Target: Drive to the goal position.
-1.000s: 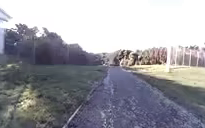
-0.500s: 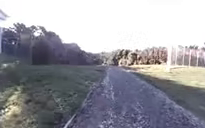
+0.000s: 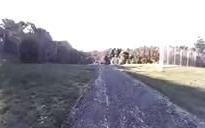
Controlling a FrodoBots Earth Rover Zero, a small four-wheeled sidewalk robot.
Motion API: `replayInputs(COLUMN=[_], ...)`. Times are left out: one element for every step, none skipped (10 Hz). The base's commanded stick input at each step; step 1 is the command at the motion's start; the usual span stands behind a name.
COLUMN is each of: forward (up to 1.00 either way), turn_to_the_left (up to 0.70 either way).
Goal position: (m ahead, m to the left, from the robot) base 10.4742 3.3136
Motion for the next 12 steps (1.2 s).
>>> replayInputs(forward=[0.5,0.5,0.5,0.5,0.5,0.5,0.5,0.5,0.5,0.5,0.5,0.5], turn_to_the_left=[0.0,0.0,0.0,0.0,0.0,0.0,0.0,0.0,0.0,0.07,0.17,0.29])
